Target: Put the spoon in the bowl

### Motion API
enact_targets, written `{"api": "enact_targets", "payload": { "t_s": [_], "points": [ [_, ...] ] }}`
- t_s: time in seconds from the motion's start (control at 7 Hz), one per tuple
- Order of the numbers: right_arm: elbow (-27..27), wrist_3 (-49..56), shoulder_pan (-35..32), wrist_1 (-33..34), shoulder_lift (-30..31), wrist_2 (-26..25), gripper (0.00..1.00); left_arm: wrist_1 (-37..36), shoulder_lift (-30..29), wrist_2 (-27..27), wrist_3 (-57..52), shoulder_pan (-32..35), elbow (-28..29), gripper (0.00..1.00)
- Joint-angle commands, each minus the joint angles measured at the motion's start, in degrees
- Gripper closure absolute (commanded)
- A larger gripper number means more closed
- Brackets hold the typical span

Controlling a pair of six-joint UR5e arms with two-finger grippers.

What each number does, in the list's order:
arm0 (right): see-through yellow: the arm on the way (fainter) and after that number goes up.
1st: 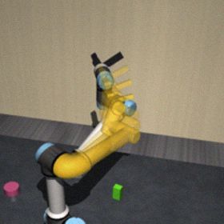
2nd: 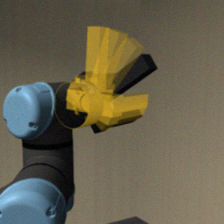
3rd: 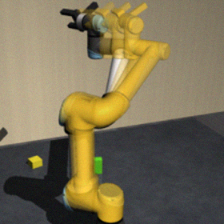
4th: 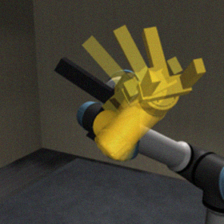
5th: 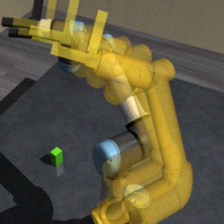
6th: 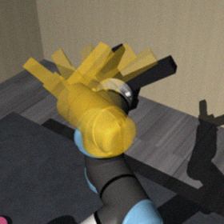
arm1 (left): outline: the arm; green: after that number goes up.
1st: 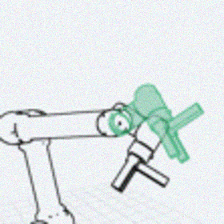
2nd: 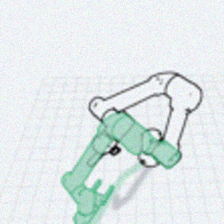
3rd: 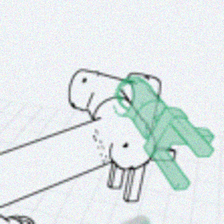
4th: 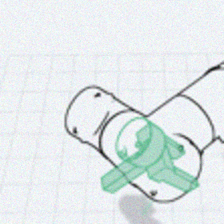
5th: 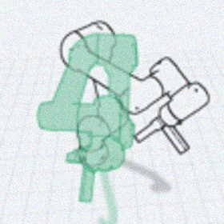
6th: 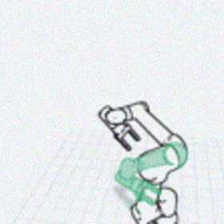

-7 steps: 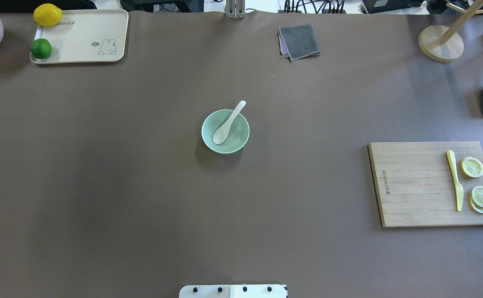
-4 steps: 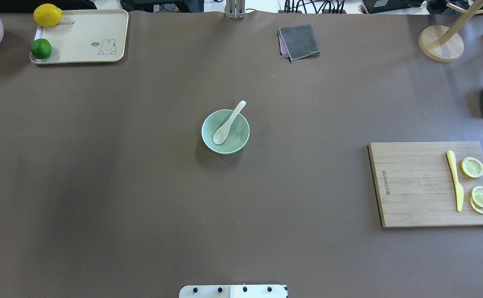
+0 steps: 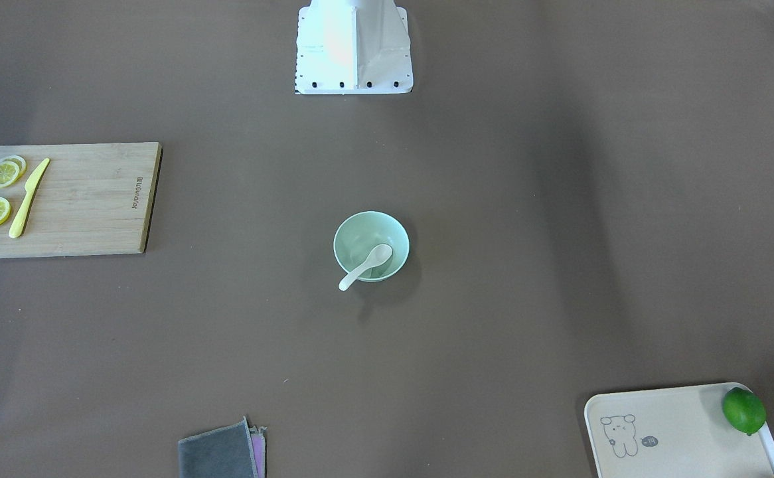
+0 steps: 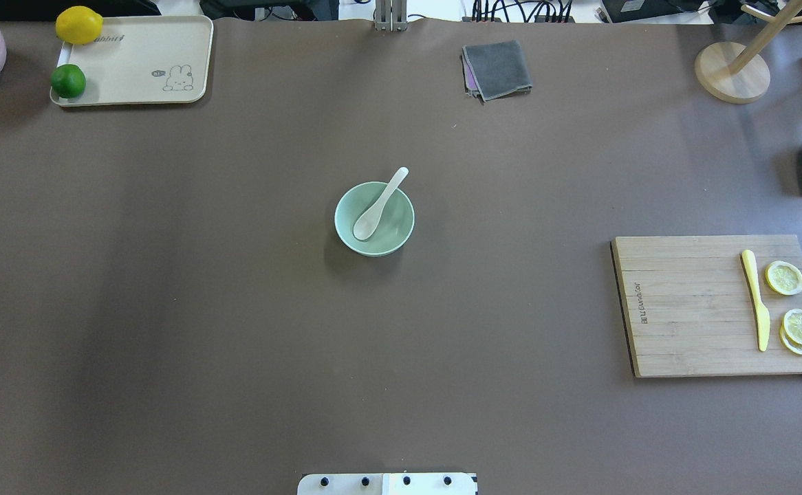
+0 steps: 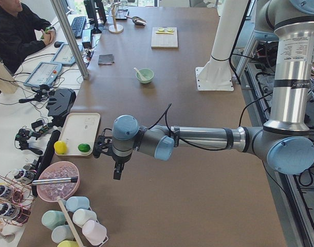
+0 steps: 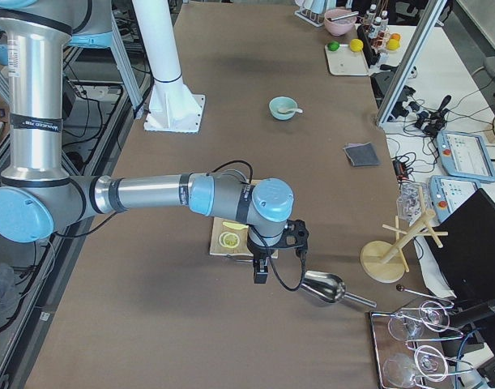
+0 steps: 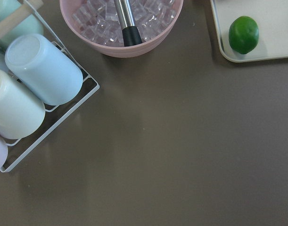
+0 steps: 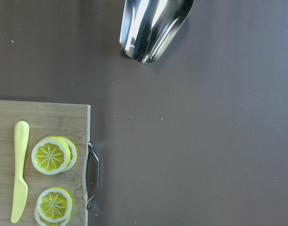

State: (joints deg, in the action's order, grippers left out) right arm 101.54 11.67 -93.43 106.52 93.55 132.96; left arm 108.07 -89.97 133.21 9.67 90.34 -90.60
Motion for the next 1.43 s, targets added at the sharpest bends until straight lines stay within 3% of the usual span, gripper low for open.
{"api": "enact_targets", "payload": {
  "t_s": [0.0, 1.29],
  "points": [
    [-2.5, -0.6, 0.8, 0.5, -2.6, 0.2, 0.0, -0.6, -0.5, -0.1, 0.3, 0.2, 0.5, 0.02],
    [-3.4, -0.2, 0.8, 0.1, -2.4, 0.6, 0.0, -0.6, -1.7, -0.2, 0.7, 0.2, 1.0, 0.02]
  ]
}}
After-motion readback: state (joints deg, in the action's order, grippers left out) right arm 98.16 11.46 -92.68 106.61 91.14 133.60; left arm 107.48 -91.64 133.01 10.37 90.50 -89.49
